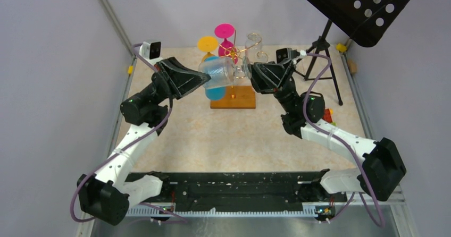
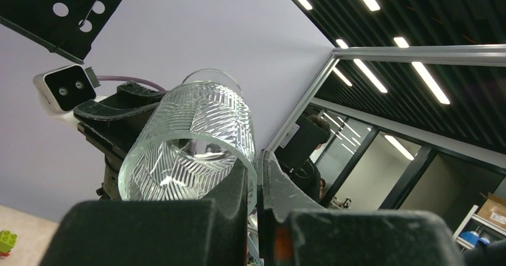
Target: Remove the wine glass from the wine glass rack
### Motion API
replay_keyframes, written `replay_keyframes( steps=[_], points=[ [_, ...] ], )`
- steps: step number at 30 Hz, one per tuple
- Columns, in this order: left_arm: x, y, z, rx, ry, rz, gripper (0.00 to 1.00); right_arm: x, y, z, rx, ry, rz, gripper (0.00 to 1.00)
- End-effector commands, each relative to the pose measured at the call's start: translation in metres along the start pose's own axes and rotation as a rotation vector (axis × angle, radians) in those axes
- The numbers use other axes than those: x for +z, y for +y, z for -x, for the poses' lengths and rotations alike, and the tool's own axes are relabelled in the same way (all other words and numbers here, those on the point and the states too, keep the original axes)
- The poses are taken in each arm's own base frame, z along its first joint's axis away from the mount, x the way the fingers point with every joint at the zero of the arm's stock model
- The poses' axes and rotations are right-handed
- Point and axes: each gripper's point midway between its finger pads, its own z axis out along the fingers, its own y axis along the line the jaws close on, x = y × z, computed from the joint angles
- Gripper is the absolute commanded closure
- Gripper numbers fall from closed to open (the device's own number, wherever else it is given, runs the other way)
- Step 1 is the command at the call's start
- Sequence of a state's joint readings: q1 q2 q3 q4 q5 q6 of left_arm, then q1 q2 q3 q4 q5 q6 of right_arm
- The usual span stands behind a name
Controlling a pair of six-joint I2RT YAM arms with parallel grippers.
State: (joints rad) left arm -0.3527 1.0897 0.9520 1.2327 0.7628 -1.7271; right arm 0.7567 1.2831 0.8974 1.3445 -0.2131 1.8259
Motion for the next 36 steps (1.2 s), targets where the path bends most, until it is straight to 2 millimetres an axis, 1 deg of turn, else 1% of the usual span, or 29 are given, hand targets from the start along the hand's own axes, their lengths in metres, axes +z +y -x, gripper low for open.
replay_keyframes(
  steps=[1, 5, 7, 9, 10, 11, 12, 14, 16, 18, 19, 21, 23, 26, 29, 30, 33, 36],
  points=[
    [0.006, -0.026, 0.005, 0.122, -0.004, -0.086, 1.0, 0.003, 0.023, 0.001, -0.047, -0.03, 0.067, 0.59],
    [0.009, -0.016, 0.013, 0.207, -0.007, -0.002, 1.0, 0.001, 0.009, 0.004, -0.099, -0.045, -0.022, 0.36],
    [0.01, -0.01, 0.021, 0.29, -0.007, 0.084, 1.0, 0.0, -0.002, 0.007, -0.137, -0.057, -0.097, 0.31],
    [0.011, -0.002, 0.033, 0.405, -0.016, 0.201, 1.0, -0.003, -0.014, 0.011, -0.185, -0.071, -0.186, 0.28],
    [0.01, 0.002, 0.042, 0.468, -0.037, 0.279, 1.0, -0.006, -0.02, 0.013, -0.214, -0.081, -0.23, 0.27],
    [0.011, -0.002, 0.052, 0.549, -0.059, 0.339, 1.0, -0.009, -0.026, 0.016, -0.242, -0.093, -0.277, 0.26],
    [0.003, 0.008, 0.058, 0.576, -0.065, 0.446, 1.0, -0.012, -0.03, 0.02, -0.269, -0.108, -0.314, 0.26],
    [-0.009, 0.01, 0.076, 0.685, -0.105, 0.585, 1.0, -0.021, -0.04, 0.027, -0.322, -0.137, -0.408, 0.26],
    [-0.025, 0.017, 0.089, 0.743, -0.133, 0.729, 1.0, -0.03, -0.046, 0.035, -0.373, -0.169, -0.48, 0.26],
    [-0.045, 0.025, 0.102, 0.787, -0.159, 0.873, 1.0, -0.037, -0.041, 0.04, -0.43, -0.195, -0.513, 0.27],
    [-0.055, 0.029, 0.108, 0.807, -0.171, 0.943, 1.0, -0.041, -0.043, 0.042, -0.457, -0.202, -0.544, 0.27],
    [-0.083, 0.042, 0.119, 0.832, -0.194, 1.121, 1.0, -0.047, -0.04, 0.048, -0.512, -0.224, -0.579, 0.28],
    [-0.116, 0.057, 0.132, 0.855, -0.208, 1.316, 1.0, -0.055, -0.035, 0.053, -0.557, -0.251, -0.602, 0.29],
    [-0.162, 0.08, 0.14, 0.866, -0.186, 1.578, 1.0, -0.068, -0.03, 0.06, -0.608, -0.295, -0.636, 0.3],
    [-0.196, 0.107, 0.138, 0.844, -0.112, 1.76, 1.0, -0.08, -0.026, 0.065, -0.651, -0.325, -0.67, 0.3],
    [-0.207, 0.121, 0.134, 0.824, -0.07, 1.811, 1.0, -0.083, -0.025, 0.067, -0.663, -0.334, -0.682, 0.3],
    [-0.24, 0.163, 0.115, 0.719, 0.052, 1.939, 1.0, -0.093, -0.026, 0.07, -0.692, -0.346, -0.723, 0.3],
    [-0.266, 0.201, 0.093, 0.616, 0.127, 1.99, 1.0, -0.1, -0.029, 0.071, -0.708, -0.342, -0.76, 0.3]
  ],
)
